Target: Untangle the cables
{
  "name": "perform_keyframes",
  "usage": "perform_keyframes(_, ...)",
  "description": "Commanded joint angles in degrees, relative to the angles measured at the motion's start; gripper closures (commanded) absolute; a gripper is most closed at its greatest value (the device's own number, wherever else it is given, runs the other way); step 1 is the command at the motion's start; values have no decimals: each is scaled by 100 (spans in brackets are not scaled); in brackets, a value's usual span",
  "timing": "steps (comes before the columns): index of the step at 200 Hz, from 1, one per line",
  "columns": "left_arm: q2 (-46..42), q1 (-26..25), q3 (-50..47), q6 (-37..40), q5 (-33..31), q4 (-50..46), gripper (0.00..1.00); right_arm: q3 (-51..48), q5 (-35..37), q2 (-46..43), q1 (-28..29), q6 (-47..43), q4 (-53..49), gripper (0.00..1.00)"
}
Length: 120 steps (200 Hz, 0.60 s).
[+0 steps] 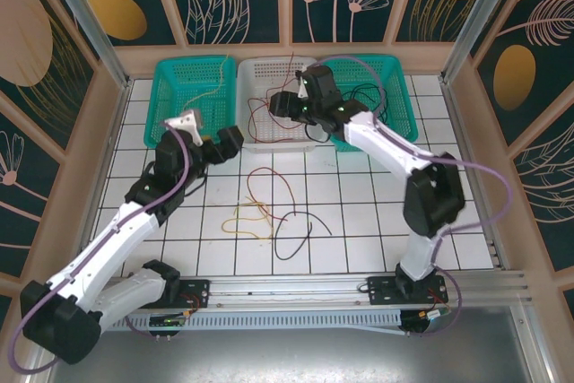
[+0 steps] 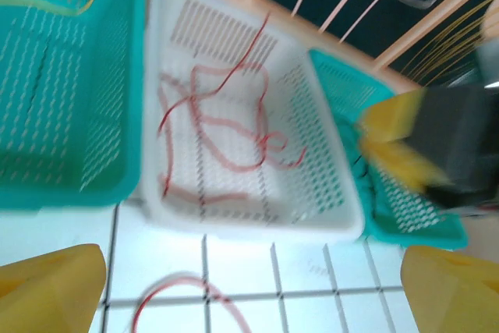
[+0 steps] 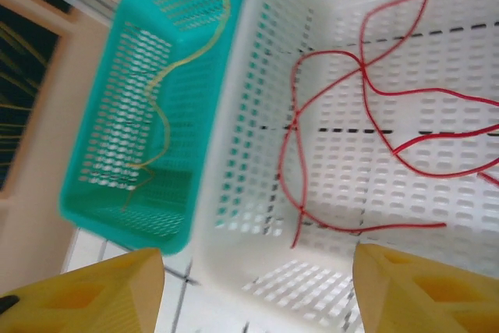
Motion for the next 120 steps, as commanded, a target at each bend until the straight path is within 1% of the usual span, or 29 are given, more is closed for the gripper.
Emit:
perform_keyframes(1,-394,30,-377,-384,204,-367,6,-715,520,-952,457,-216,-109,36)
perform_keyframes(18,-655,29,-673,-545,229,-458,7,-1450,765,-1374,927,-42,-175,37)
perform_keyframes(30,-772,29,-806,-617,197,-521,8,-1864,949,-1463,1262,116,-261,38)
perform_keyframes(47,-792,29,-896,-710,226,-561,10,-2262,1221,-1318,1658,398,-371,43)
perform_keyframes(66,-713,29,-880,-814,347,-544,16,-2244,1782,-894,1995,599,-798,47)
perform_keyframes(72,-690,29,-856,-840,392,-544,17,-2165,1874,-702,2031,645,-978,49)
perform_keyframes(91,-683,33,-840,-889,470,-577,21,-1967,1948,-215,2046,704,-1325,50)
perform_keyframes(120,-834,29,-901,-880,422,-734,23,-1743,2202,262,1988,696,-1617,54)
